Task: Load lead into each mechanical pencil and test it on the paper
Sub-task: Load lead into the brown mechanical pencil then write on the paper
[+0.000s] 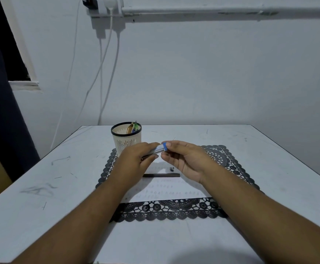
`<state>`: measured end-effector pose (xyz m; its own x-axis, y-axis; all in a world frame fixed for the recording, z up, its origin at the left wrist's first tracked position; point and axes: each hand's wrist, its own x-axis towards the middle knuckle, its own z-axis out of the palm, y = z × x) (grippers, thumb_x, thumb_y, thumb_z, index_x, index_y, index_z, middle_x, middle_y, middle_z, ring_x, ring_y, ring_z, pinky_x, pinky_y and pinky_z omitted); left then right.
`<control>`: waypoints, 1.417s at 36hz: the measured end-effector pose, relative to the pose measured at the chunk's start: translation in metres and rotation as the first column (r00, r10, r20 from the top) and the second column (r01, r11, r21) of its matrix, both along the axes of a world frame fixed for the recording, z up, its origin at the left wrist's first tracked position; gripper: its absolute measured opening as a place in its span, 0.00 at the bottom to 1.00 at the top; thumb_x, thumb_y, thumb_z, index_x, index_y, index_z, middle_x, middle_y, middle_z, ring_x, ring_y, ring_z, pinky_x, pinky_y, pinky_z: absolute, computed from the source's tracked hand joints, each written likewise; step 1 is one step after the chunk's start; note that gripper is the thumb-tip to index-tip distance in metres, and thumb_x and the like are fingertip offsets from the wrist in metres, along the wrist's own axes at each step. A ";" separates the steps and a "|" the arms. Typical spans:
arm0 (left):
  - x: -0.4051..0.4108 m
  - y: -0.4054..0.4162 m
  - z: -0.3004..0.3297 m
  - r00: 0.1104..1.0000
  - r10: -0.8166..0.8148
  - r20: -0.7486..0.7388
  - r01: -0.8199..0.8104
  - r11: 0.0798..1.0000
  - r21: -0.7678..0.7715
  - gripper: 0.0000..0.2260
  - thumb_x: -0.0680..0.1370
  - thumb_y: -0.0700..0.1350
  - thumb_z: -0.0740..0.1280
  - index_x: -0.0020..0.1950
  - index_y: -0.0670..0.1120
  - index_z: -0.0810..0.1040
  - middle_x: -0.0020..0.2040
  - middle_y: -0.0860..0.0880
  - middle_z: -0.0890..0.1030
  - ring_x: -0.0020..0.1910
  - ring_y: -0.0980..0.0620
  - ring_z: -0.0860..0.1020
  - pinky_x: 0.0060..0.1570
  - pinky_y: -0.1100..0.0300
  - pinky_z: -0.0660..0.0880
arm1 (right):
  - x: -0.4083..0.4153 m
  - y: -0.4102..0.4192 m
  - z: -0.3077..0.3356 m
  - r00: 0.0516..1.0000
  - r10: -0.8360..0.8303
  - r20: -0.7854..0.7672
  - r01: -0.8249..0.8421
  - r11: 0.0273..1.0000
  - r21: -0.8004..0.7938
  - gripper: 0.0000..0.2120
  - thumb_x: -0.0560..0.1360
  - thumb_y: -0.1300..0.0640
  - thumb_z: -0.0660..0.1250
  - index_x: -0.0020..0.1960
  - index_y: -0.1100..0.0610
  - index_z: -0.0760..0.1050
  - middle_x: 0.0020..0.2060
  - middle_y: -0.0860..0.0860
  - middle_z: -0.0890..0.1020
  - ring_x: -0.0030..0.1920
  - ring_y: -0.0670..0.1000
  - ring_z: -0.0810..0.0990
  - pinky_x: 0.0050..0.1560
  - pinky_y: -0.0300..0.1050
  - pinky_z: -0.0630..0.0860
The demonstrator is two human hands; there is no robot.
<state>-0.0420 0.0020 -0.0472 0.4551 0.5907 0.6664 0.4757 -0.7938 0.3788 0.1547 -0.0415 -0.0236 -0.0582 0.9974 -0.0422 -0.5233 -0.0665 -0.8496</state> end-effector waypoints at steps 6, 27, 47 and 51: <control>0.000 0.000 0.001 1.000 -0.007 -0.008 0.007 1.000 -0.007 0.15 0.82 0.50 0.67 0.68 0.50 0.81 0.44 0.53 0.82 0.44 0.52 0.80 0.44 0.49 0.77 | -0.002 -0.001 0.000 1.000 -0.015 -0.007 0.014 1.000 -0.017 0.05 0.76 0.67 0.72 0.50 0.68 0.83 0.37 0.60 0.84 0.37 0.51 0.85 0.41 0.41 0.85; 0.003 -0.007 0.008 0.986 0.073 0.147 -0.051 0.988 -0.147 0.12 0.77 0.43 0.76 0.59 0.53 0.81 0.48 0.58 0.84 0.46 0.59 0.81 0.46 0.69 0.75 | -0.009 -0.002 -0.008 0.993 -0.105 0.057 0.108 0.993 -0.055 0.05 0.78 0.67 0.72 0.52 0.70 0.81 0.39 0.60 0.86 0.36 0.52 0.86 0.39 0.41 0.84; 0.003 -0.009 0.008 0.954 0.040 0.296 0.034 0.970 -0.241 0.07 0.77 0.42 0.76 0.52 0.50 0.82 0.45 0.59 0.83 0.43 0.57 0.81 0.41 0.68 0.75 | -0.007 0.001 -0.010 0.995 -0.103 -0.017 0.101 0.990 -0.103 0.05 0.79 0.68 0.70 0.54 0.70 0.80 0.41 0.61 0.87 0.36 0.51 0.86 0.37 0.41 0.84; 0.001 -0.007 0.005 0.972 0.090 0.218 -0.040 0.973 -0.225 0.07 0.77 0.45 0.76 0.53 0.53 0.82 0.46 0.60 0.83 0.46 0.60 0.80 0.41 0.71 0.72 | -0.004 0.001 -0.012 0.986 -0.130 0.102 0.132 0.991 -0.017 0.03 0.79 0.67 0.72 0.51 0.68 0.81 0.44 0.62 0.87 0.38 0.53 0.87 0.40 0.42 0.84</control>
